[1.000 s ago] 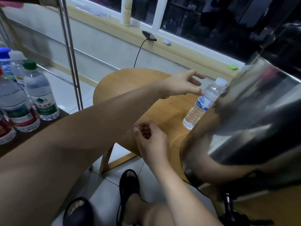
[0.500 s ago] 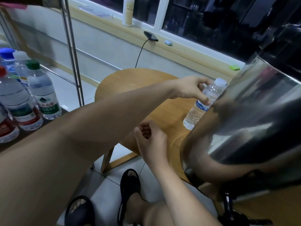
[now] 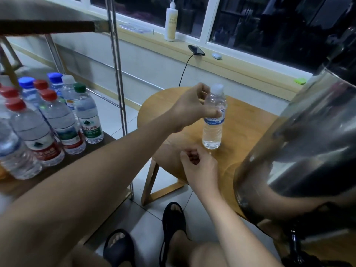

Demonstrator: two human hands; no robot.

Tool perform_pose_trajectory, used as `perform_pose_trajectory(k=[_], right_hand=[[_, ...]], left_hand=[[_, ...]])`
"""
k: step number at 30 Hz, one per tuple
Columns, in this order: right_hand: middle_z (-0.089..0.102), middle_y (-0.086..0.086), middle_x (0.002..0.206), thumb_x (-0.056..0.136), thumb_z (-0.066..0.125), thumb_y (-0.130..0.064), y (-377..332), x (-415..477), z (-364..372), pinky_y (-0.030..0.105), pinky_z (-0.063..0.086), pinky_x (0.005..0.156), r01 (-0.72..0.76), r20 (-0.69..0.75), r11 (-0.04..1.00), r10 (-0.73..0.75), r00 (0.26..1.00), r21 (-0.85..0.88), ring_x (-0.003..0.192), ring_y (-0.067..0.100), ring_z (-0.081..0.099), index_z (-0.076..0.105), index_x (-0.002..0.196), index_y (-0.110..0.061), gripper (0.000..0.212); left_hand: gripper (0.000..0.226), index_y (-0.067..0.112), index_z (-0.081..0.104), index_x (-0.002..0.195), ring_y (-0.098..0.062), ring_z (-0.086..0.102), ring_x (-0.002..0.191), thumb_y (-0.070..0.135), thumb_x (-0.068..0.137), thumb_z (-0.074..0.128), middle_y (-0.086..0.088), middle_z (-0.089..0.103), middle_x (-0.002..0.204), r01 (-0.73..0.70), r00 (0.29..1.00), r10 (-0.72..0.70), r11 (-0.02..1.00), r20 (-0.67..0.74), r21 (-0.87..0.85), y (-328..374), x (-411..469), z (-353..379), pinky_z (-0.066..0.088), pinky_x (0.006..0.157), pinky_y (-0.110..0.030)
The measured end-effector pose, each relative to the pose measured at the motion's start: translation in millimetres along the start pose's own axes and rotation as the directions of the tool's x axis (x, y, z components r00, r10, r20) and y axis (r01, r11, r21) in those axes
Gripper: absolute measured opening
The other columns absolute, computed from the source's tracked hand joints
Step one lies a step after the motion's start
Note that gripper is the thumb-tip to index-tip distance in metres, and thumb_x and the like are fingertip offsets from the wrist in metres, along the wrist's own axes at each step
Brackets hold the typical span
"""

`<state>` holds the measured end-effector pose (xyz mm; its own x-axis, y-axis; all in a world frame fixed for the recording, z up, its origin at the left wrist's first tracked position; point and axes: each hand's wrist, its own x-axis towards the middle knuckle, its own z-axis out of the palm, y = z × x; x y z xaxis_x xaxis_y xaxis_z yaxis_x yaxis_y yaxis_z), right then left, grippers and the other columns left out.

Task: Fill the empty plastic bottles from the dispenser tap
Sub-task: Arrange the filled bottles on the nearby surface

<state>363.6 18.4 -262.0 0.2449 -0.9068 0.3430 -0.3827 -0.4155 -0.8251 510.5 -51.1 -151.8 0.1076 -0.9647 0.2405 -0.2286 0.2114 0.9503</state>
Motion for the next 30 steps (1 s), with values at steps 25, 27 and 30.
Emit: perform_pose_trajectory(k=[25,27,30], right_hand=[[0.068,-0.018,0.097,0.102,0.068,-0.020,-19,-4,14,0.008,0.039,0.073,-0.049,0.126,0.995,0.060,0.990,-0.083,0.091,0.000,0.062,0.072,0.105,-0.022,0.005],[0.069,-0.015,0.102,0.103,0.067,-0.019,-26,-6,25,0.016,0.045,0.078,-0.025,0.160,0.998,0.033,0.987,-0.052,0.097,0.006,0.064,0.072,0.111,-0.021,0.009],[0.071,-0.014,0.104,0.104,0.069,-0.020,-40,-14,48,0.022,0.050,0.082,0.033,0.230,0.999,-0.035,0.973,0.009,0.098,0.001,0.065,0.072,0.110,-0.024,0.008]], left_hand=[[0.057,0.030,0.063,0.115,-0.003,0.072,0.095,0.030,0.071,0.099,0.015,0.075,0.108,0.332,0.636,-0.094,0.930,-0.766,0.161,-16,-286,-186,0.064,0.081,-0.040],[0.060,0.026,0.063,0.118,-0.006,0.071,0.098,0.027,0.071,0.099,0.013,0.073,0.110,0.345,0.580,-0.083,0.926,-0.810,0.152,-21,-296,-191,0.062,0.083,-0.038],[0.062,0.027,0.061,0.122,-0.010,0.071,0.102,0.026,0.073,0.100,0.011,0.072,0.114,0.368,0.479,-0.068,0.921,-0.875,0.129,-30,-310,-197,0.061,0.084,-0.039]])
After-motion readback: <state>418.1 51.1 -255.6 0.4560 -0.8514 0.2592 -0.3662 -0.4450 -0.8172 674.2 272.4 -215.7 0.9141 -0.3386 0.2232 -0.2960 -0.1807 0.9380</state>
